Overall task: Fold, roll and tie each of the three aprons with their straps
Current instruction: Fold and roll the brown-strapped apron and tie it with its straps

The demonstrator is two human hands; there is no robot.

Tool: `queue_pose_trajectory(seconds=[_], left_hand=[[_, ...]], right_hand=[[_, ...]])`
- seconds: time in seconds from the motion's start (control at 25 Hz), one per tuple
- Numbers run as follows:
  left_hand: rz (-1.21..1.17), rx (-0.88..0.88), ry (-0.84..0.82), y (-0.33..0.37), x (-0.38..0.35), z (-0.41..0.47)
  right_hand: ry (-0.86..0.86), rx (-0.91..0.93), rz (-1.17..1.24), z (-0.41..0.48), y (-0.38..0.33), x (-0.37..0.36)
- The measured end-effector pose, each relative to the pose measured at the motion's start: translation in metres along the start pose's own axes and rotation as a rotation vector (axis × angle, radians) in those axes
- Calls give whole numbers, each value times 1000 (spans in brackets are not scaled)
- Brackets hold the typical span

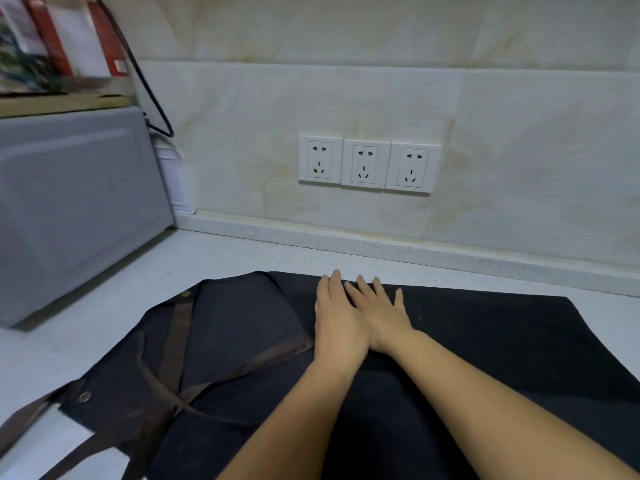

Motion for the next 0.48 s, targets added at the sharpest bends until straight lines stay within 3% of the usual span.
queue_pose_trajectory(seconds=[0.12, 0.28, 0.4, 0.48], left_hand=[[115, -16, -42, 0, 2, 1], [404, -280, -125, 25, 3, -8], [481, -300, -375, 36, -1, -32], [558, -310, -548, 35, 4, -54]], right_hand=[[4, -20, -10, 2, -4, -4], [132, -118, 203, -39, 23, 8], [133, -129, 77, -95, 49, 14], [0, -171, 39, -124, 66, 13]])
Point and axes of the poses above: each hand's wrist, its own z-axis towards the middle knuckle, its own x-axis out of the back of the hand, y = z × x, the point moved 3 cm from there along z, towards the middle knuckle, and after that the axes turned 9 degrees about -x, right-handed, at the moved point
